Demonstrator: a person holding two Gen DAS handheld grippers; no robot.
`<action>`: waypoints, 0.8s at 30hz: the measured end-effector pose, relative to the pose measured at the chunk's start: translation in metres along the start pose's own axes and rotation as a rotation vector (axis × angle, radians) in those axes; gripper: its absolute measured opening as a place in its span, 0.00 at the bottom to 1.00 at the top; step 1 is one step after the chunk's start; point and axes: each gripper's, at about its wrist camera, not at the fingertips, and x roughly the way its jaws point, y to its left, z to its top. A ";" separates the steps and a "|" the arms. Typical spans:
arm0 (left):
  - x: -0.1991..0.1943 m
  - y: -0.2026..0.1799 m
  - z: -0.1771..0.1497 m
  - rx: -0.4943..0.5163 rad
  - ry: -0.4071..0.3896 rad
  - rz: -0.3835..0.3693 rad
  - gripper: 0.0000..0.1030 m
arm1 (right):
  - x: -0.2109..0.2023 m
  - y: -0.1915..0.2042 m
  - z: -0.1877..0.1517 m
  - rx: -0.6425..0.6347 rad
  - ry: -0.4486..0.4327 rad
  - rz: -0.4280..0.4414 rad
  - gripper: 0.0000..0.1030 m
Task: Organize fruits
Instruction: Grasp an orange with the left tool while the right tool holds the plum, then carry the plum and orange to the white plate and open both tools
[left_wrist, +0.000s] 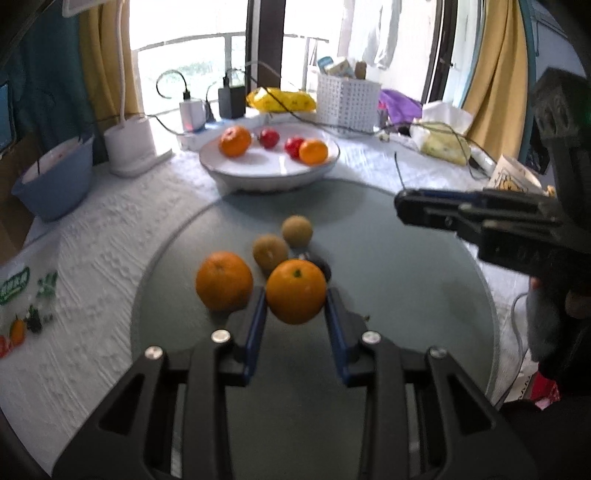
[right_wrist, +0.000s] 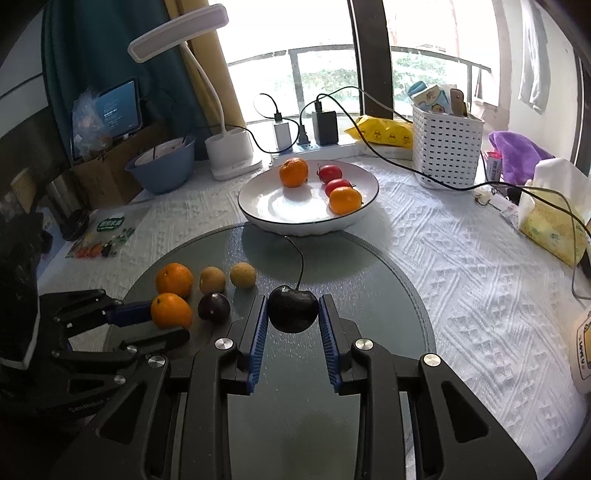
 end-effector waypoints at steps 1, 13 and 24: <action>-0.002 0.000 0.003 0.001 -0.009 0.001 0.32 | 0.000 0.000 0.001 -0.002 -0.002 0.000 0.29; -0.001 0.012 0.041 0.024 -0.077 0.025 0.32 | 0.006 -0.005 0.022 -0.013 -0.018 0.000 0.29; 0.020 0.025 0.066 0.044 -0.095 0.022 0.32 | 0.028 -0.009 0.045 -0.024 -0.011 0.001 0.29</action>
